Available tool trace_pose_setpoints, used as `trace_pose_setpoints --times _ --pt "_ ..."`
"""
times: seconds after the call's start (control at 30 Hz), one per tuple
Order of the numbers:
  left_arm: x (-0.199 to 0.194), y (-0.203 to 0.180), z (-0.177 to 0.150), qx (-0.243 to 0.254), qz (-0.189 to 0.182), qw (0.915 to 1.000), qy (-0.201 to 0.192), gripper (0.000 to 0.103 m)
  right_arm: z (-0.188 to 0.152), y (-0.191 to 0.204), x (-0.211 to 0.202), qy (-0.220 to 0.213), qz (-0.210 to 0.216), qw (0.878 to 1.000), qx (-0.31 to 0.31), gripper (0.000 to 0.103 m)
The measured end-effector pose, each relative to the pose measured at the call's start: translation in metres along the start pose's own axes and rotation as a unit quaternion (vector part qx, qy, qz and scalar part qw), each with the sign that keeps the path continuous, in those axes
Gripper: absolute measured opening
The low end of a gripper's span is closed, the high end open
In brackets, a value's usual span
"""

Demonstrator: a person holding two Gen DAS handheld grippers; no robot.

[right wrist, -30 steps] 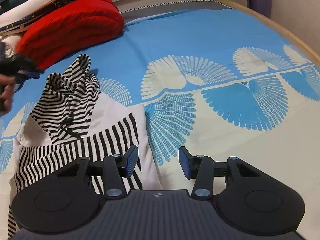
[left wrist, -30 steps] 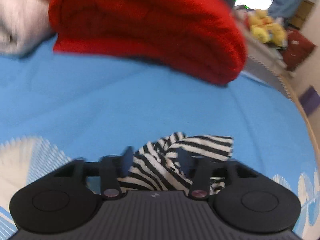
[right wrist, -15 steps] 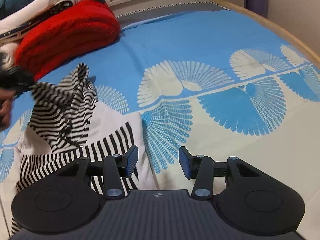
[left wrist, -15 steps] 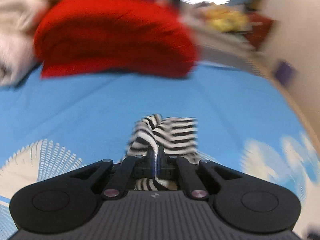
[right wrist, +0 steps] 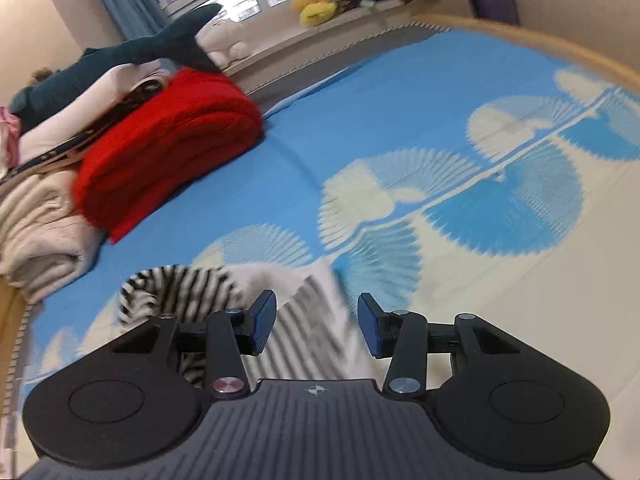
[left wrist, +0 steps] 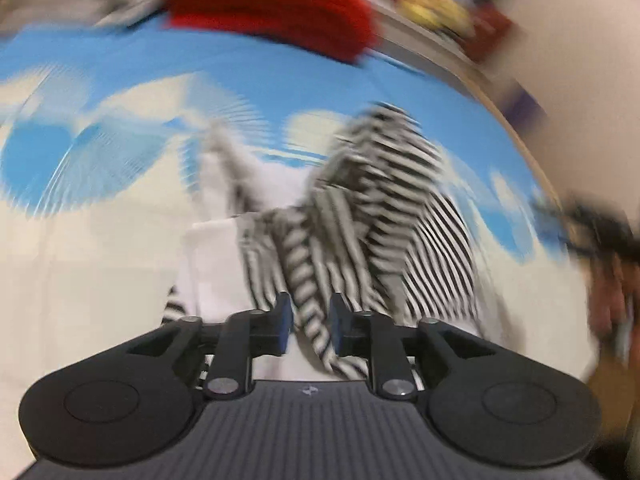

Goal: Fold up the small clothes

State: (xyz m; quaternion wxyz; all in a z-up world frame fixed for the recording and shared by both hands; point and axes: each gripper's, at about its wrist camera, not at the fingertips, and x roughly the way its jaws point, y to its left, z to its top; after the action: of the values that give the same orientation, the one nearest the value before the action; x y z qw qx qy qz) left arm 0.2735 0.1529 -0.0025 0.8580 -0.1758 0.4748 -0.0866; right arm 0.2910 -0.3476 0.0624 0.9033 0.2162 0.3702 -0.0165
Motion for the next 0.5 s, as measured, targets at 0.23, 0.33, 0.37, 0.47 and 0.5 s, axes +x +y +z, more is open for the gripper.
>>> trace_pose_setpoints --times 0.23,0.33,0.37,0.47,0.5 --pt "0.061 0.013 0.011 -0.102 -0.01 0.994 0.039 0.022 -0.018 0.045 0.025 0.032 0.054 0.997 -0.045 0.051" --pt "0.077 0.012 0.008 -0.094 0.006 0.9943 0.05 0.022 -0.023 0.078 0.048 0.046 0.076 0.994 -0.065 0.053" --pt "0.082 0.014 0.006 -0.102 0.01 0.9933 0.053 0.022 -0.023 0.088 0.057 0.048 0.079 0.993 -0.072 0.053" --pt "0.097 0.023 0.003 -0.131 0.004 0.9891 0.067 0.022 -0.025 0.118 0.087 0.049 0.074 0.991 -0.105 0.054" --pt "0.1 0.024 0.003 -0.137 0.003 0.9881 0.07 0.022 -0.025 0.127 0.098 0.051 0.073 0.99 -0.113 0.054"
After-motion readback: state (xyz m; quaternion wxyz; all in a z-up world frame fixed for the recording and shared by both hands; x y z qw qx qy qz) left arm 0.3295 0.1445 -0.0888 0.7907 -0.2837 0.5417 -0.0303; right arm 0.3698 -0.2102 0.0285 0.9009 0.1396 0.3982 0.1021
